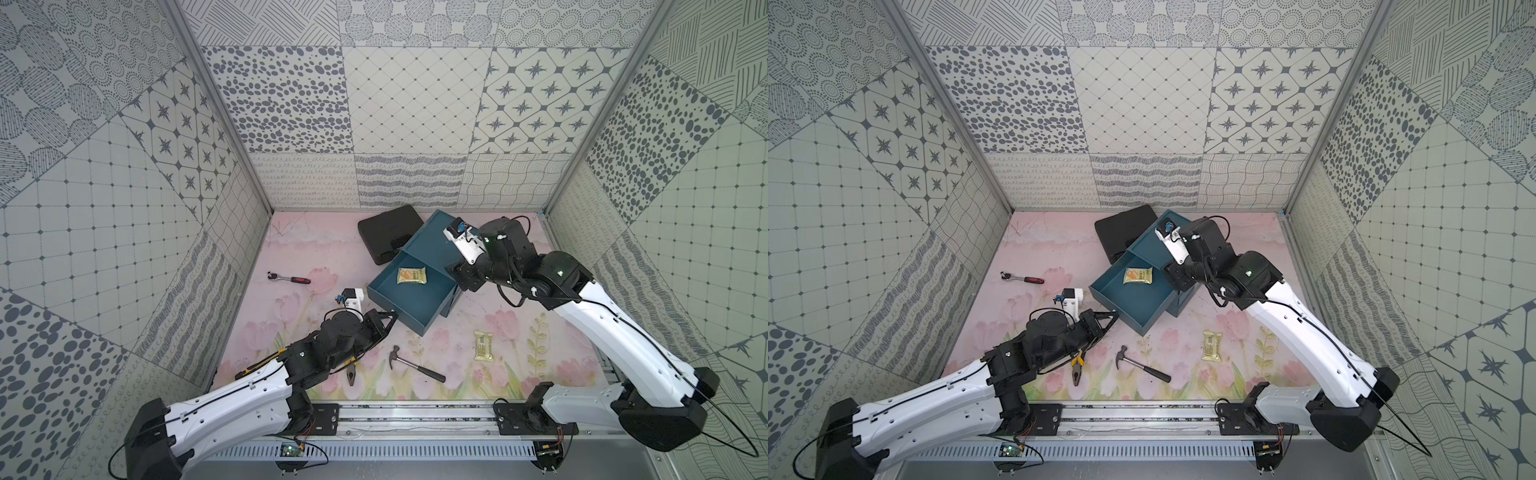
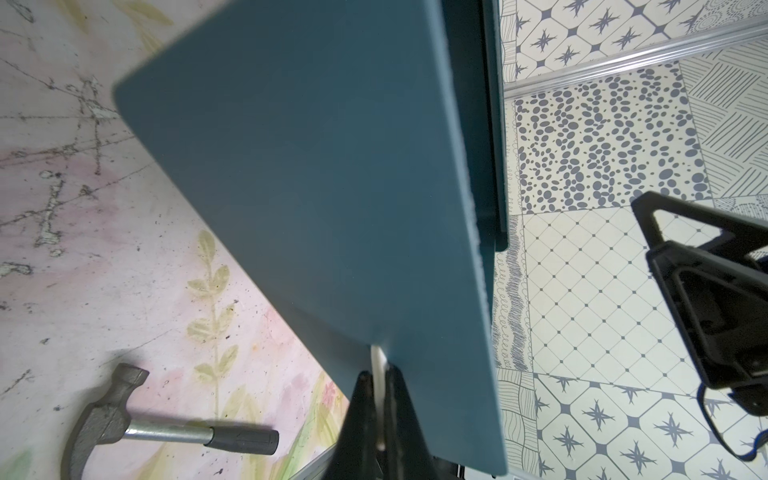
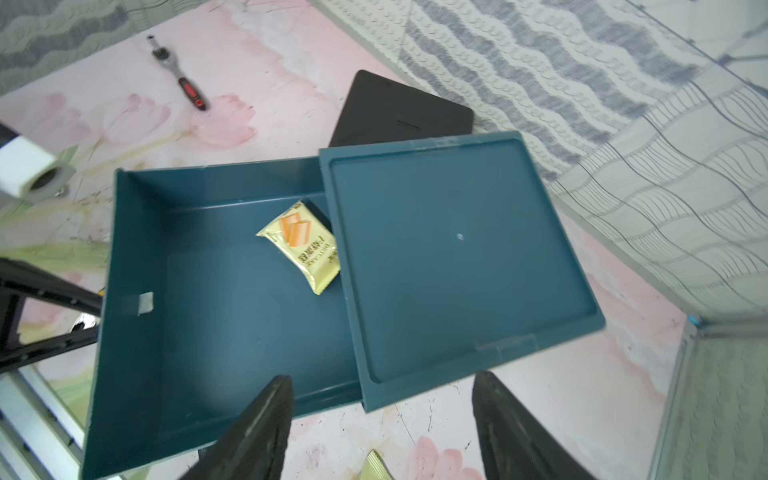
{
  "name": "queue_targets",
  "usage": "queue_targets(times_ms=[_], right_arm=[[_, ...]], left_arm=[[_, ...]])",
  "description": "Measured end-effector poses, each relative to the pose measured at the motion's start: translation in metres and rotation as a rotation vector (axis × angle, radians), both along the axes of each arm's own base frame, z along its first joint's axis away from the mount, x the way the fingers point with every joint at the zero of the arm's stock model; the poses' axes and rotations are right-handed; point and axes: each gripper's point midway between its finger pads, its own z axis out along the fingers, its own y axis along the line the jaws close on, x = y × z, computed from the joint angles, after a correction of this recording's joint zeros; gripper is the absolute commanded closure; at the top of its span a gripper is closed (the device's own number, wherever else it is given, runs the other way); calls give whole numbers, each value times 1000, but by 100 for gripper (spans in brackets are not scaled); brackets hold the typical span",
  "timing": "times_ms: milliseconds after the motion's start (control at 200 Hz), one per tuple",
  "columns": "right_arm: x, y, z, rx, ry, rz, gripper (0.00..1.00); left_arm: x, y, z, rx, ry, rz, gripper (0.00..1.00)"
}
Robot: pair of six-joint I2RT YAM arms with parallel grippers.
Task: Take the cookies out of the drawer
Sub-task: Pick up the cookie from the drawer.
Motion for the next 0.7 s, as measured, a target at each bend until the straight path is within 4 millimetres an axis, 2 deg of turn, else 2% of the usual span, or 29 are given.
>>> queue_targets(times_ms=[145, 255, 355, 485, 700], right_arm=[[-1, 49, -8, -72, 9, 203, 26], [1, 79, -29, -119, 65, 301, 27], [6, 98, -45, -149, 127, 352, 28], [14, 112, -60, -201, 199, 381, 35], [29, 118, -86, -309, 276, 360, 35]], left_arm=[[-2, 1, -5, 13, 16, -6, 100], [-3, 0, -7, 19, 24, -11, 100], [-4, -1, -7, 22, 29, -19, 100], [-4, -3, -6, 23, 34, -27, 100], [-5, -4, -6, 25, 36, -31, 100]])
